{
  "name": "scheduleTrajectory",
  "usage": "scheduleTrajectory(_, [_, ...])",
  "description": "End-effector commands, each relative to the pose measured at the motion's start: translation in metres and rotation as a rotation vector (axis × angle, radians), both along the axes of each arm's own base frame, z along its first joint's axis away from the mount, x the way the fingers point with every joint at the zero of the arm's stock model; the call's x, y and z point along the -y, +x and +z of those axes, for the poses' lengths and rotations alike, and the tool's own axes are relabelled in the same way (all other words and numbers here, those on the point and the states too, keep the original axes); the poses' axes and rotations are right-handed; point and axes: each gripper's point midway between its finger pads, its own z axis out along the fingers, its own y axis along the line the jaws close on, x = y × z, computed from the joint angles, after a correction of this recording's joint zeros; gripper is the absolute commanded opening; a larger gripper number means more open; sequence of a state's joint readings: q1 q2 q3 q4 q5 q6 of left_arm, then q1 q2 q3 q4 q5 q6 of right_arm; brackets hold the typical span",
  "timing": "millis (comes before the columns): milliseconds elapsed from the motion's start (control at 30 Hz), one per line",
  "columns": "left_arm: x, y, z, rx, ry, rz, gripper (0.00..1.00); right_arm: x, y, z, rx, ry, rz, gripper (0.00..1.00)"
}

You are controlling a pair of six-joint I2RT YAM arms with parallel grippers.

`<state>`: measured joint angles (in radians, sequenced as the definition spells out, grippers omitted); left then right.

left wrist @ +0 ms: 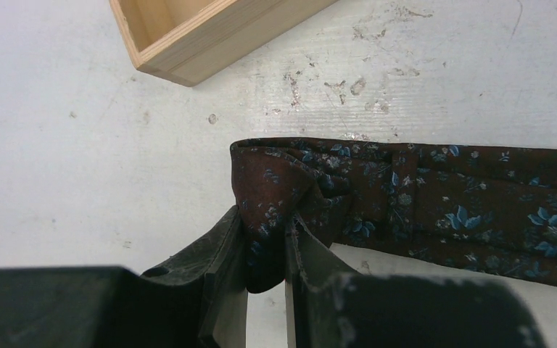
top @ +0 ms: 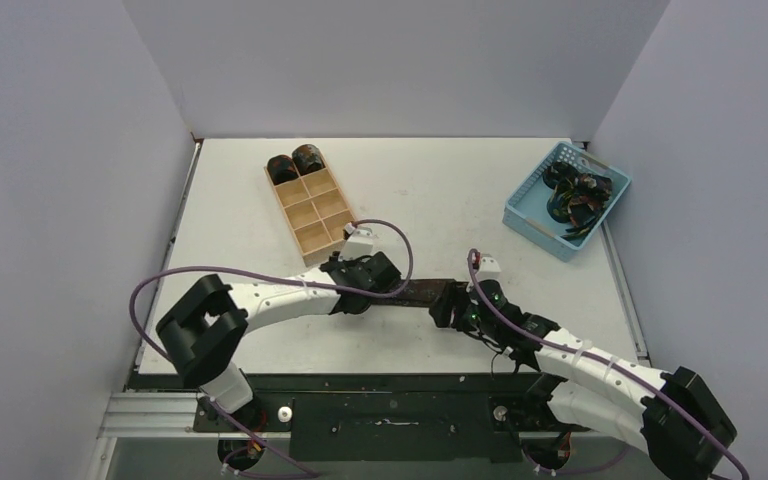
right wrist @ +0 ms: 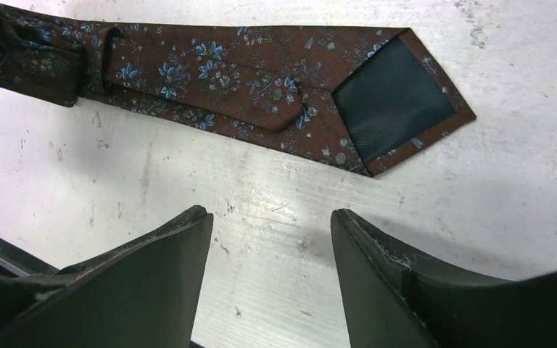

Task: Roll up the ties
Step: Roll the tie at the center of the board.

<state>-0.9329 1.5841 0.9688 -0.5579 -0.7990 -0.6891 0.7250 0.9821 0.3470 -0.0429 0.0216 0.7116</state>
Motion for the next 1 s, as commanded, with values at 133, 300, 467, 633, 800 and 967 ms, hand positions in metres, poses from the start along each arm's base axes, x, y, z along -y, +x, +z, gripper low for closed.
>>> scheduleTrajectory(133, [0.007, 0.003, 0.002, 0.059, 0.251, 0.024, 0.0, 0.016, 0.0, 0.012, 0.038, 0.007, -0.062, 0.62])
scheduleTrajectory(300, [0.026, 0.003, -0.001, 0.066, 0.253, 0.0, 0.0, 0.017, 0.0, 0.014, 0.043, 0.011, -0.07, 0.62])
scheduleTrajectory(467, [0.044, 0.001, -0.006, 0.05, 0.195, -0.033, 0.06, 0.017, -0.001, 0.01, 0.036, 0.012, -0.073, 0.62])
scheduleTrajectory(633, [0.058, -0.001, -0.009, 0.044, 0.159, -0.056, 0.14, 0.017, -0.001, 0.005, 0.023, 0.011, -0.077, 0.62])
scheduleTrajectory(800, [0.061, 0.0, -0.003, 0.062, 0.143, -0.058, 0.05, 0.027, 0.01, 0.005, 0.041, 0.0, -0.162, 0.58])
scheduleTrajectory(967, [0.056, 0.002, 0.002, 0.079, 0.169, -0.056, 0.0, 0.037, 0.034, 0.02, 0.087, 0.024, -0.263, 0.49])
